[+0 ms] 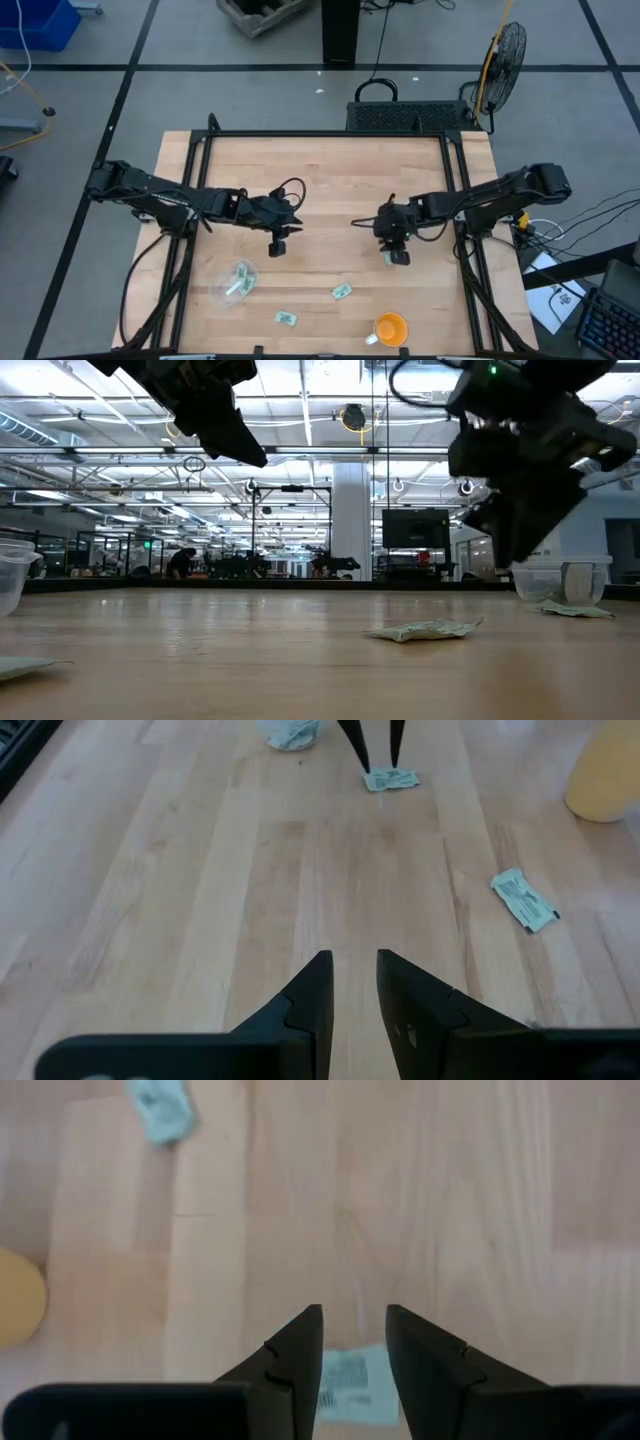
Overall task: Pick and place Stevia / Truvia into bins
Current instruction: Put the white stevia packet into the circle transparent container
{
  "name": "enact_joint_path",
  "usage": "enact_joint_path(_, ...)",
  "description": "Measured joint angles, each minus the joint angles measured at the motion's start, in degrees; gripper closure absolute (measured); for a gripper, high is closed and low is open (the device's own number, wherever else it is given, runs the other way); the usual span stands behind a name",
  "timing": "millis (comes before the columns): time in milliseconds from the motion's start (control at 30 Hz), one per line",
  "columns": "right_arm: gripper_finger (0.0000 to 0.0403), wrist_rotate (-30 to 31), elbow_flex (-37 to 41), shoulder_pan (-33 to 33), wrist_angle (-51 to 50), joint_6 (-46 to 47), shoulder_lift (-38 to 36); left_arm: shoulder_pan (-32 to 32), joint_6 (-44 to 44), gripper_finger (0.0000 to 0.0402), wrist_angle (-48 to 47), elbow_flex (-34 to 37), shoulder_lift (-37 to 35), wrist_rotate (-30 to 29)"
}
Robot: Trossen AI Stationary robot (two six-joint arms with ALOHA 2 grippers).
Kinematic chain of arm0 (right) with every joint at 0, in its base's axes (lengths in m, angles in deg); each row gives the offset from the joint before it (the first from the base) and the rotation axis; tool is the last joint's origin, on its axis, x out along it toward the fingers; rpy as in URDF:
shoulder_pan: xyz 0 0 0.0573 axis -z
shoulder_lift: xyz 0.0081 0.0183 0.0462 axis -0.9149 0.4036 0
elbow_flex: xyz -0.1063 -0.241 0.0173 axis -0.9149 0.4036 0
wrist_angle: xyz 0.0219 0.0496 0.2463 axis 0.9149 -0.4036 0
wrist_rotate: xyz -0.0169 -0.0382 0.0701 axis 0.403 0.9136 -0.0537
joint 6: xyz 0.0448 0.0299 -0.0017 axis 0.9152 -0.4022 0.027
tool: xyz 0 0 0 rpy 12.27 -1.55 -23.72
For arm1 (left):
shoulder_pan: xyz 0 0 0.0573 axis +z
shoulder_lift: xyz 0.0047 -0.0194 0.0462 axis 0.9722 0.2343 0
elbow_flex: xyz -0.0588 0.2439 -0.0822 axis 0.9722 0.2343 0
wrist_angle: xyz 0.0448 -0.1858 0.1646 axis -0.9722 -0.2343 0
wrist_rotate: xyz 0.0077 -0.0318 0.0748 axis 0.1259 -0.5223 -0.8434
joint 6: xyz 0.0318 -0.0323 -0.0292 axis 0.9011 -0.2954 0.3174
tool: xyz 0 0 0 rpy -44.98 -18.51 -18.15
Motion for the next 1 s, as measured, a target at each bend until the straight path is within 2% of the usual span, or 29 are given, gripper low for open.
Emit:
enact_joint_path(100,0.0298,-0.07,-2.03,-0.86,-0.84,-3.22,0.47,0.01,0.03,0.0316,0.07,0.0,0.02,0.01)
enact_joint_path(200,0.0298,-1.51,-5.23,-1.85,-6.37,-3.76,3.68,-0.01,0.03,0.0316,0.34,0.0,0.02,-0.01)
enact_joint_path(400,0.0298,6.42,-13.41,-3.54,-22.83,-8.12,11.86,0.01,0.05,0.0316,2.14,0.0,0.02,-0.01)
enact_joint_path(567,0.0298,6.19,-17.7,-3.69,-22.47,-9.34,16.88,0.01,0.03,0.0316,2.19,0.0,0.02,-0.01)
enact_joint_path(767,0.0298,6.08,-18.07,-3.58,-23.82,-10.8,21.03,0.01,0.03,0.0316,2.12,0.0,0.02,0.01)
enact_joint_path(1000,0.0298,6.23,-18.13,-3.57,-25.15,-10.93,21.57,0.01,0.01,0.0316,2.01,0.0,0.02,0.53)
